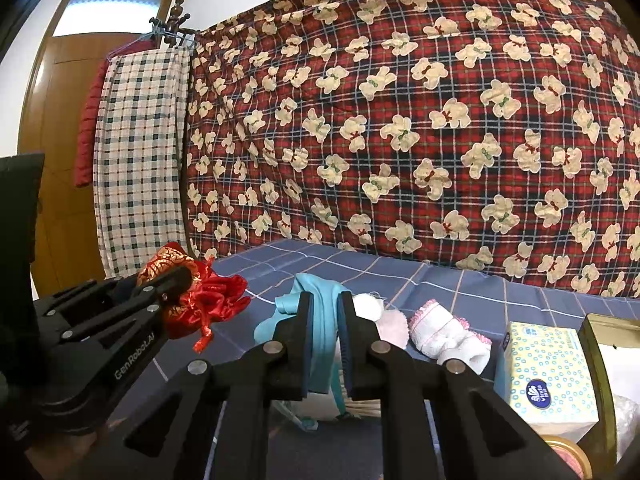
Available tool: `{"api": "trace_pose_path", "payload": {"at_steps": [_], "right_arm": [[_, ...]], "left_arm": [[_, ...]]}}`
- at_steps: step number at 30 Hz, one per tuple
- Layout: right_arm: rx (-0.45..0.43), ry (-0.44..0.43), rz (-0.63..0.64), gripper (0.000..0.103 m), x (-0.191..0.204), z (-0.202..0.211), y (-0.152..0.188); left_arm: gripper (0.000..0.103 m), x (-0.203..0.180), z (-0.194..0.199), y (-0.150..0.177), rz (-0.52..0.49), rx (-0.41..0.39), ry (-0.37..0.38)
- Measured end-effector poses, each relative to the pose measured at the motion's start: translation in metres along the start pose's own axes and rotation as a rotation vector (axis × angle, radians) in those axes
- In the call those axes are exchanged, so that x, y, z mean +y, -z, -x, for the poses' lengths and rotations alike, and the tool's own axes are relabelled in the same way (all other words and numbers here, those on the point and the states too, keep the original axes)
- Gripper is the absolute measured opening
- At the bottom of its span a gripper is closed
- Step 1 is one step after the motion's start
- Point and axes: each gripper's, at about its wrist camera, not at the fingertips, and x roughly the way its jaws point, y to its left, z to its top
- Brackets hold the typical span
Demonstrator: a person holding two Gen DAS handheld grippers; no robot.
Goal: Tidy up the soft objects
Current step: 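Lift the teal cloth with right gripper while left gripper carries the red pouch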
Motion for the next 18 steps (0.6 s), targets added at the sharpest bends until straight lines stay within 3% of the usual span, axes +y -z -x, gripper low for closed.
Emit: {"api": "trace_pose_path", "payload": {"at_steps": [18], "right_arm": [[-0.031, 0.044, -0.007, 0.014, -0.006, 0.013, 0.001]], "left_arm": [[0.013, -0.019, 0.005, -0.002, -0.018, -0.012, 0.039]]}}
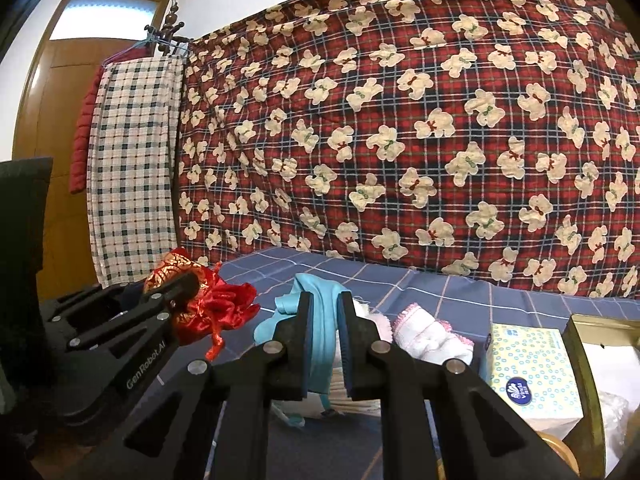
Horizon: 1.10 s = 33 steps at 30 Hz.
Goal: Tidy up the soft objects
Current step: 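Lift the teal cloth with right gripper while left gripper carries the red pouch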
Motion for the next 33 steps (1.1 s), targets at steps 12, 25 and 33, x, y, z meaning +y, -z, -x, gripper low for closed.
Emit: {"api": "trace_pose_path", "payload": {"at_steps": [12, 25, 33], "right_arm": [[-0.013, 0.067, -0.017, 0.014, -0.015, 0.010, 0.001], [-0.035, 0.099, -0.030, 0.014, -0.028, 0.023, 0.002], [-0.053, 0.115, -0.049, 0.014, -0.039, 0.031, 0.003]], "left_arm": [[0.013, -0.023, 0.000, 0.002, -0.015, 0.003, 0.054], [0.013, -0.042, 0.002, 0.004, -0.030, 0.004, 0.095], [0.013, -0.059, 0.007, 0.005, -0.047, -0.003, 0.132]]}}
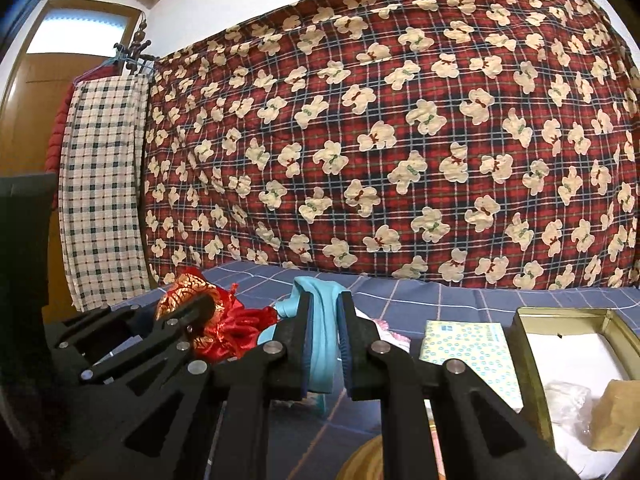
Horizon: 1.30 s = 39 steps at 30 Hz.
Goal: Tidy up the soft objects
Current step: 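Lift the teal cloth with right gripper while left gripper carries the red pouch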
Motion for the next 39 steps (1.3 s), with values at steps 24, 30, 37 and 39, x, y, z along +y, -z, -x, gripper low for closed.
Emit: {"api": "trace_pose_path", "payload": {"at_steps": [24, 30, 37, 39], "right_arm": [[-0.015, 0.034, -0.025, 0.014, -0.027, 0.020, 0.002], [-0.018, 0.040, -0.046, 0.014, -0.037, 0.023, 0.002], [-0.021, 0.046, -0.064, 0.014, -0.045, 0.028, 0.003], [-0.022, 0.048, -0.065, 0.014, -0.047, 0.029, 0.003]], "left_arm": [[0.013, -0.035, 0.000, 0.000, -0.019, 0.009, 0.062], [0.013, -0.038, 0.001, 0.000, -0.015, 0.007, 0.073], [0.013, -0.045, -0.001, 0.000, -0.021, 0.017, 0.083], [0.013, -0.047, 0.000, 0.000, -0.022, 0.015, 0.088]]}}
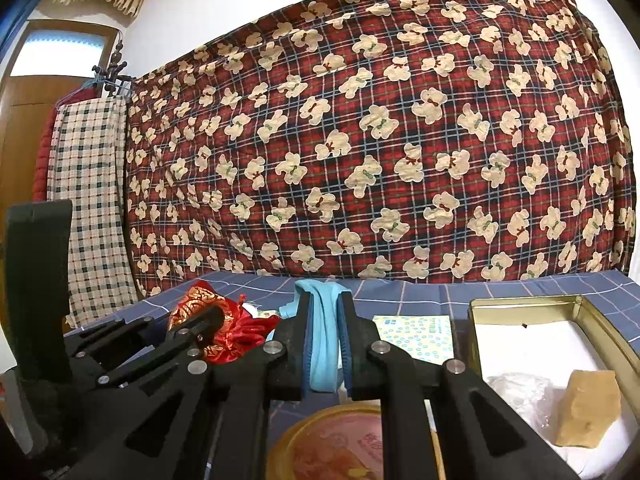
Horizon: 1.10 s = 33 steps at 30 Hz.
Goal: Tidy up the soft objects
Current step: 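Lift the teal cloth with right gripper while left gripper carries the red pouch, then carry both items over the gold tray and open both grippers to drop them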
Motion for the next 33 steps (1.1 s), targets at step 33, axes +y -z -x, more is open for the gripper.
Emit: {"api": "trace_pose_path", "payload": {"at_steps": [33], "right_arm": [[-0.034, 0.045, -0.017, 0.014, -0.035, 0.022, -0.004]], "left_arm": [[0.013, -0.043, -0.004, -0.001, -0.039, 0.020, 0.081]]}}
